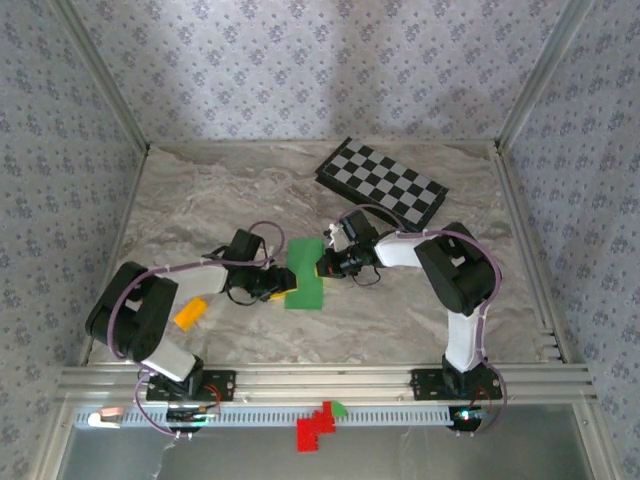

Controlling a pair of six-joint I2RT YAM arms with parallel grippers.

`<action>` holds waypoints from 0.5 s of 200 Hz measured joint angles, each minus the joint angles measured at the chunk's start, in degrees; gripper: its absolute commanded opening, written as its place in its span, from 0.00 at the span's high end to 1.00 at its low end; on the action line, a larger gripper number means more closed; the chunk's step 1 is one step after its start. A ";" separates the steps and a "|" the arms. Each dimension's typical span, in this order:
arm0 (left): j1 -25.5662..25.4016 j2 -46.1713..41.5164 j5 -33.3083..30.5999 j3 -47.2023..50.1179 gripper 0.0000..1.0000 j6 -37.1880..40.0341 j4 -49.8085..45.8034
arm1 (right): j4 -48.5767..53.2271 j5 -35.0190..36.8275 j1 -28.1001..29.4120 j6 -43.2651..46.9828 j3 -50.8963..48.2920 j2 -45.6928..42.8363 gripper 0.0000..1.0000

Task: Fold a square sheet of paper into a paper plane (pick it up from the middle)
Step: First fold the square sheet of paper in half at the center of the table, then hold the square sheet of paper at the center of the table.

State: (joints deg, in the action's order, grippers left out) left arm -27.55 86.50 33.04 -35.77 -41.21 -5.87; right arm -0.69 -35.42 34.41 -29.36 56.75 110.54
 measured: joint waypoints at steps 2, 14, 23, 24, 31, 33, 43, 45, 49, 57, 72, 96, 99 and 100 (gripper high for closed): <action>0.15 -0.37 -0.11 0.07 0.53 0.04 -0.20 | 0.00 0.00 0.00 0.00 -0.02 0.00 1.00; 0.28 -2.69 -0.28 0.37 0.53 0.09 -0.98 | -0.37 0.00 0.00 0.00 -0.24 -0.07 1.00; 0.11 -4.09 -0.26 0.37 0.53 0.07 -1.18 | -0.63 0.02 0.00 0.00 -0.37 -0.15 1.00; 0.11 -4.26 -0.26 0.37 0.53 0.07 -1.16 | -0.63 0.02 0.00 0.00 -0.39 -0.15 1.00; 0.00 -4.87 -0.24 0.35 0.54 0.07 -1.07 | -0.72 0.00 0.00 0.00 -0.44 -0.15 1.00; 0.00 -4.98 -0.24 0.35 0.55 0.04 -1.03 | -0.72 0.00 0.00 0.00 -0.44 -0.15 1.00; -0.22 -5.03 -0.26 0.33 0.57 0.02 -0.96 | -0.83 0.00 0.00 -0.02 -0.48 -0.15 1.00; -0.22 -4.96 -0.26 0.33 0.58 -0.02 -0.96 | -0.83 0.00 0.00 -0.02 -0.48 -0.15 1.00; -0.22 -4.81 -0.26 0.33 0.59 -0.04 -0.96 | -0.85 0.00 0.00 -0.02 -0.48 -0.15 1.00; -0.22 -4.48 -0.26 0.31 0.62 -0.17 -0.92 | -0.83 0.00 0.00 -0.02 -0.48 -0.15 1.00; -0.22 -3.34 -0.28 0.13 0.66 -0.44 -0.39 | -0.85 0.00 0.00 0.00 -0.48 -0.15 1.00; -0.33 -0.48 -0.24 -0.98 0.76 -0.85 0.26 | -0.83 0.00 0.00 -0.02 -0.48 -0.15 1.00; -0.33 -0.17 -0.26 -1.14 0.78 -0.98 0.37 | -0.83 0.00 0.00 0.00 -0.48 -0.15 1.00; -0.33 -0.11 -0.26 -1.18 0.78 -1.07 0.39 | -0.83 0.00 0.00 0.00 -0.48 -0.15 1.00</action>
State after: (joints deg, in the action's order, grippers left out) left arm -27.88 86.39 32.77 -36.95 -42.28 -5.48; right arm -1.52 -35.42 34.41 -29.36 56.27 110.39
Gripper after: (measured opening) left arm 0.266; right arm 0.052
